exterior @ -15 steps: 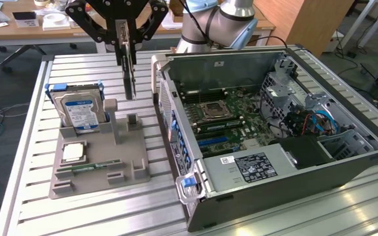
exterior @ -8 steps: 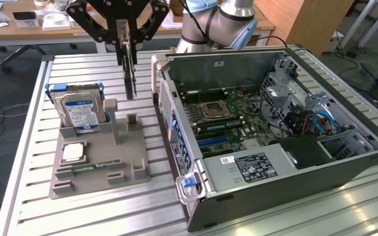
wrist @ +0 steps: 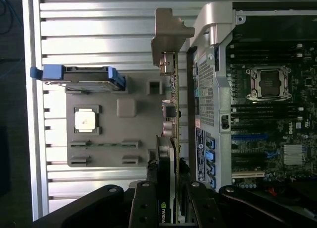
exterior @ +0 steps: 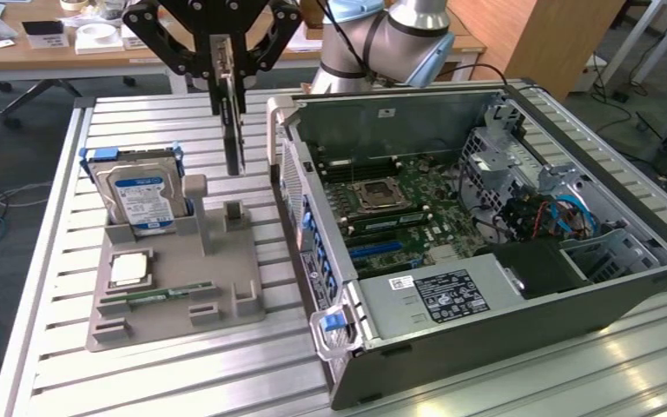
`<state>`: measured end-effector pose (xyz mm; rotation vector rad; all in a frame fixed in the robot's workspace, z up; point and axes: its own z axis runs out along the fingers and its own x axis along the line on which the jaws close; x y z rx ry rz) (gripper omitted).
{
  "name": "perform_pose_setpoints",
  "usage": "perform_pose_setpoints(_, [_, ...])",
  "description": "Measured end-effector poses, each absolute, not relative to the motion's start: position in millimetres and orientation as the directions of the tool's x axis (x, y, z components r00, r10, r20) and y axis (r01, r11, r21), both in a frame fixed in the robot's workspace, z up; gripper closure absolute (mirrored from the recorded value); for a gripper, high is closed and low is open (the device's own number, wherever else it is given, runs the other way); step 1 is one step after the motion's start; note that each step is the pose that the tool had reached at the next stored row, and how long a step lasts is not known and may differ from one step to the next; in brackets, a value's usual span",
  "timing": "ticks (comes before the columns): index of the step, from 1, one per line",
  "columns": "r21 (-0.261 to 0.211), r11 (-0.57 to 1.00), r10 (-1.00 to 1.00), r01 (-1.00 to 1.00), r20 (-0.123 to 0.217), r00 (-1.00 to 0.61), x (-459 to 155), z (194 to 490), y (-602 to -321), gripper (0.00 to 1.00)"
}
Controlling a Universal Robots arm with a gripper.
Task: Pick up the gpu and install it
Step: 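Pick up the gpu and move the gpu toward the slot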
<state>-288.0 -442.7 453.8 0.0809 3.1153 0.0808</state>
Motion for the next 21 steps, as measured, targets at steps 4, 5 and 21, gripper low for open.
perform_pose_setpoints(4, [0.052, 0.997, 0.052, 0.051, -0.023, -0.998, -286, 454, -443, 0.73])
perform_pose_setpoints(5, [0.052, 0.997, 0.052, 0.051, -0.023, -0.998, -285, 454, -443, 0.73])
perform_pose_setpoints(21, [0.052, 0.997, 0.052, 0.051, -0.023, -0.998, -263, 454, -443, 0.73])
